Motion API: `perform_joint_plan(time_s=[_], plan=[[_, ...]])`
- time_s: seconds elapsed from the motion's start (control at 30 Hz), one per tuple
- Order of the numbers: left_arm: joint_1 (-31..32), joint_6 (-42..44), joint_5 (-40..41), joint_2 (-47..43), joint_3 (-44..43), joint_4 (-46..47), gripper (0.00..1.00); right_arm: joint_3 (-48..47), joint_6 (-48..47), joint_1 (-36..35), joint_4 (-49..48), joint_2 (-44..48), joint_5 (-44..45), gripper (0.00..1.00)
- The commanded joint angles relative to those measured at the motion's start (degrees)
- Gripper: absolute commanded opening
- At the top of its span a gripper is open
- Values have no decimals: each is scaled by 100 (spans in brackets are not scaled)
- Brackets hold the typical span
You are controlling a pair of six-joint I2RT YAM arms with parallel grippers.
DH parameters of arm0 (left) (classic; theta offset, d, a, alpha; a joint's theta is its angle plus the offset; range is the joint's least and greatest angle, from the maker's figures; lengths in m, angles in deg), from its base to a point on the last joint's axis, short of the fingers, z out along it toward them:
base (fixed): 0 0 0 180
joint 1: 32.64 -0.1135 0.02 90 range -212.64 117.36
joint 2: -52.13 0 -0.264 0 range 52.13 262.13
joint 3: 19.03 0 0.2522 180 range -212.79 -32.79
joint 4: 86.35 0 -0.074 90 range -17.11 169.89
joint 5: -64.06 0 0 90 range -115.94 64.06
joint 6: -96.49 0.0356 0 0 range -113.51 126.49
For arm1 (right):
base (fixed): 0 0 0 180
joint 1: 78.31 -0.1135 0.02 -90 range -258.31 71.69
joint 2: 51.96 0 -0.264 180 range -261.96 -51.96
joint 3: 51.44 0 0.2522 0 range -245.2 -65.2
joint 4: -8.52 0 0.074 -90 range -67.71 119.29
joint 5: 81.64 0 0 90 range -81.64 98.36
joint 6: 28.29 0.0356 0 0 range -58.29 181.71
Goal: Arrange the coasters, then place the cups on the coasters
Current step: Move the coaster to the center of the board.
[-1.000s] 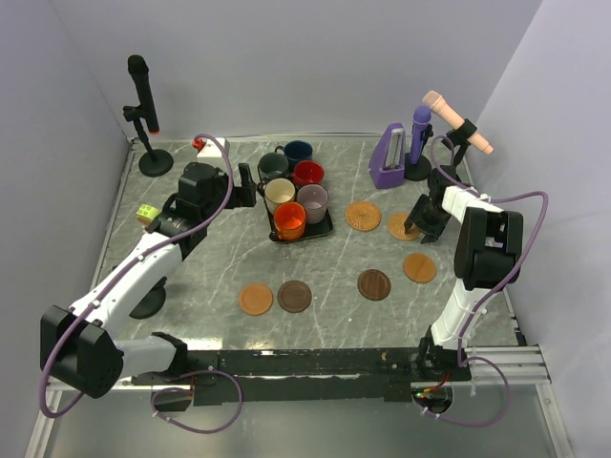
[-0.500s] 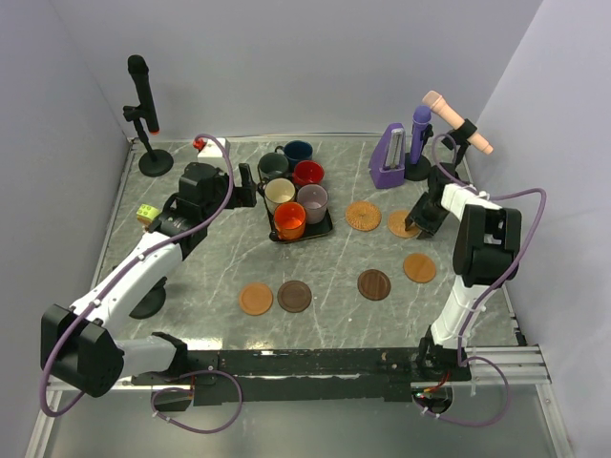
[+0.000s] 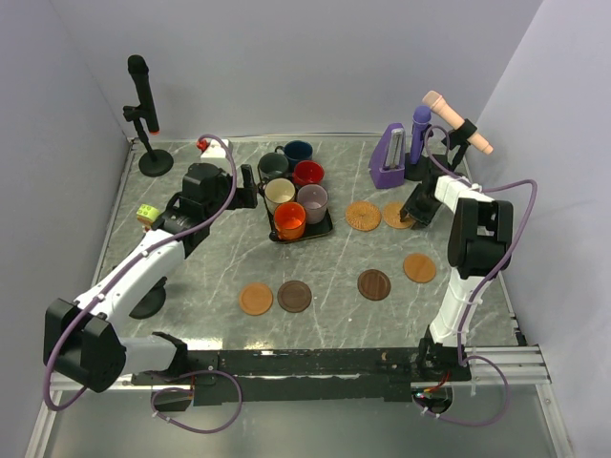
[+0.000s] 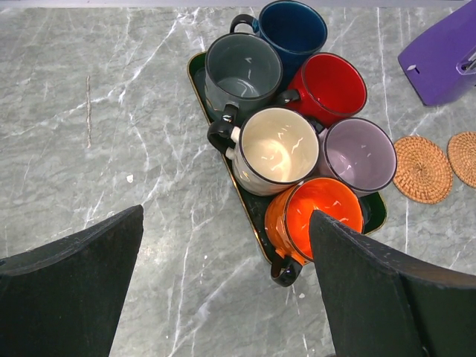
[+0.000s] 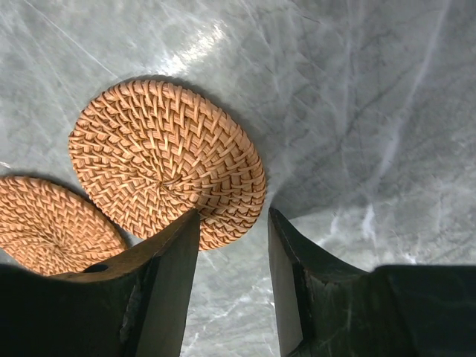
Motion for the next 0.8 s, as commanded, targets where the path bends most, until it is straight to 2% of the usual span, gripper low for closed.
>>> perform_joint_plan(time_s=[0.0, 0.77], plan=[[25, 72, 81, 15, -80, 145, 96, -186, 129, -102, -122, -228, 28, 48], [34, 63, 45, 50, -98, 136, 96, -89, 129, -181, -174, -149, 169, 48]])
